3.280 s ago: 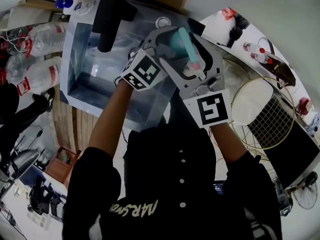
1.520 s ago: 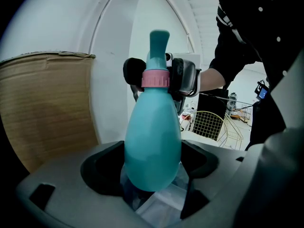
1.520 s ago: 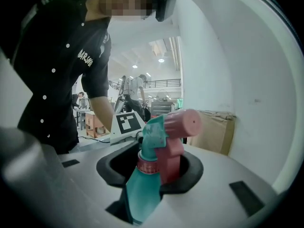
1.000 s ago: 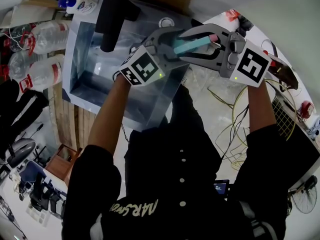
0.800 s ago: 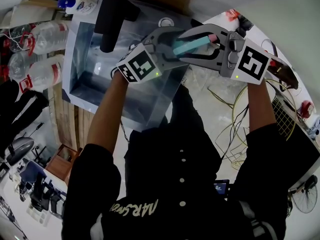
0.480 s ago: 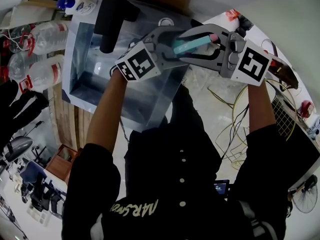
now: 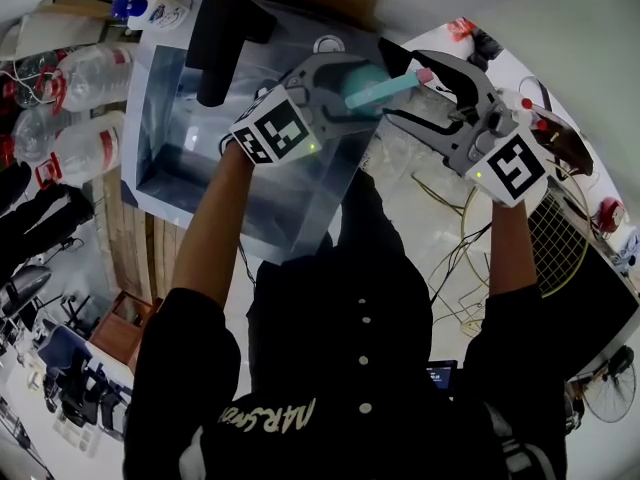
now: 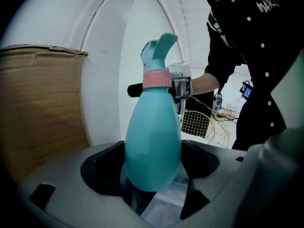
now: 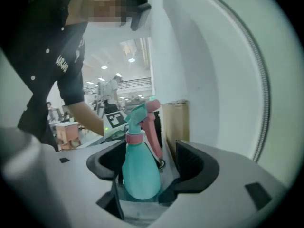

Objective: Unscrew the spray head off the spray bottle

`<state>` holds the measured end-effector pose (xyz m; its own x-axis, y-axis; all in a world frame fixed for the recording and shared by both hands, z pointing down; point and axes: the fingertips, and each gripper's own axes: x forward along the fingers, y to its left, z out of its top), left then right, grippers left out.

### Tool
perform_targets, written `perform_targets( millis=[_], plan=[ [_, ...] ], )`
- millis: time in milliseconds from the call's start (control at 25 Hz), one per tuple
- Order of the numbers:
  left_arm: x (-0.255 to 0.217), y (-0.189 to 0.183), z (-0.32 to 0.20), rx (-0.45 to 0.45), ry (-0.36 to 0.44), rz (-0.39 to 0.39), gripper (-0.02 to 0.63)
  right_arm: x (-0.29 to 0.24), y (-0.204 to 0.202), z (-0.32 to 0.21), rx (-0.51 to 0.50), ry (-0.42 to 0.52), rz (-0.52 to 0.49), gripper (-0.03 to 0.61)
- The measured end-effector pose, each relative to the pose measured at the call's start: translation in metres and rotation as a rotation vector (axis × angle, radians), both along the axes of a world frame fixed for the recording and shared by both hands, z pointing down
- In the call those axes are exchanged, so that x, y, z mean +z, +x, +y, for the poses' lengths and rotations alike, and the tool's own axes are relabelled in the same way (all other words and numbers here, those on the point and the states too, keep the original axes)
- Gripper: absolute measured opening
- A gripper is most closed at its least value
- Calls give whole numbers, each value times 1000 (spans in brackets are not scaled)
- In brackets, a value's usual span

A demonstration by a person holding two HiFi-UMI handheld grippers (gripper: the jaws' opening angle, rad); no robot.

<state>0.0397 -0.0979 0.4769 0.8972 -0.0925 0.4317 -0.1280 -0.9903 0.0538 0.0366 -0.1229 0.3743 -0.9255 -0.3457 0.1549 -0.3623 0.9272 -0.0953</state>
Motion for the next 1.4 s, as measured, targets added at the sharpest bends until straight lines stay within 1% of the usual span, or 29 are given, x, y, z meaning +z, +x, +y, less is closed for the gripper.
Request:
perform_targets(
  millis=[80,120,200,280,320,360,400,520,560,640,720,840,1120,1240,1360,1400],
  plan=[
    [-1,-1,-1,-4,2,5,383,-11,17,0,171,-5,-37,341],
    [-1,-1,-2,-7,2,6,383,-17,22,4,251,3,-40,341],
    [-1,0,-1,-8,3,8,383,-25,24,15,400,24,-12,327],
    [-1,1,-1,-9,9,12,383,-27,16,26,504,29,36,288],
    [-1,1,-1,-11,9,10,383,-26,9,31,536,30,62,273],
    [-1,1,-1,-13,10,9,383,-24,2,34,555,32,93,272],
    [-2,1,-1,-15,11,10,383,-20,-5,37,561,32,135,272],
    [-4,2,0,-18,12,9,383,-3,-15,47,542,33,309,273],
    [-4,2,0,-22,11,7,383,-1,-16,46,563,38,332,273],
    [-4,3,-1,-26,10,6,383,-1,-18,41,621,51,328,273],
    [-5,3,0,-25,11,8,383,-1,-24,37,645,50,309,273],
    [-6,4,0,-21,14,10,383,0,-32,32,641,57,305,273],
    [-5,3,-1,-32,11,3,383,0,-33,24,626,61,312,264],
    [-3,2,-1,-37,10,-3,383,-2,-32,20,644,62,291,229],
    [-3,1,-1,-43,8,-7,383,-4,-28,15,667,57,286,178],
    [-3,1,-1,-44,10,-3,383,-4,-28,13,669,59,285,172]
  ],
)
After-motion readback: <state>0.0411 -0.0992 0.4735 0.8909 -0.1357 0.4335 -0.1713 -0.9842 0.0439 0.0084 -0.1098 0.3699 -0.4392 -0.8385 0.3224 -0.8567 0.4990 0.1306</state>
